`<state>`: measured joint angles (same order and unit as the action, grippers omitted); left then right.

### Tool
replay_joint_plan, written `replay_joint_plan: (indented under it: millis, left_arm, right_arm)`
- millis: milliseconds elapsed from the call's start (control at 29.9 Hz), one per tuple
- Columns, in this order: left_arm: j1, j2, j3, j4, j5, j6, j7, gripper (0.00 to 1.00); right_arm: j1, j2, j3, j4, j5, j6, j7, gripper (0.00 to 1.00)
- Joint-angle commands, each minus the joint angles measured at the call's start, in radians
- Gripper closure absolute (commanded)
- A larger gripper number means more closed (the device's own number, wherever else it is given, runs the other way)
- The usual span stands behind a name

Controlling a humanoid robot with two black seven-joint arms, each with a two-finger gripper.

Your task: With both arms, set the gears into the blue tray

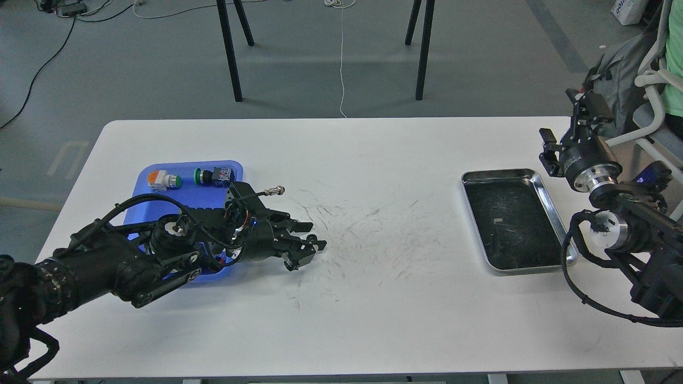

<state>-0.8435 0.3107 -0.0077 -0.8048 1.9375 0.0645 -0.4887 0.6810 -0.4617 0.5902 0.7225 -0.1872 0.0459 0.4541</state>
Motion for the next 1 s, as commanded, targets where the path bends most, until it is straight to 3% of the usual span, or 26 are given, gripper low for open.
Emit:
replay_joint_plan:
  millis: [0, 268, 970]
  left_arm:
    - [0.000, 0.002, 0.000, 0.001, 0.000, 0.035, 0.000, 0.45]
    - [0.003, 0.002, 0.002, 0.001, 0.001, 0.054, 0.000, 0.53]
    - [0.037, -0.012, 0.002, 0.036, 0.000, 0.064, 0.000, 0.55]
  right_arm:
    - [0.000, 0.000, -0.001, 0.000, 0.000, 0.000, 0.000, 0.04]
    - [0.000, -0.002, -0.001, -0.001, -0.002, 0.000, 0.000, 0.04]
    - [0.000, 0.000, -0.027, 0.000, -0.002, 0.000, 0.001, 0.04]
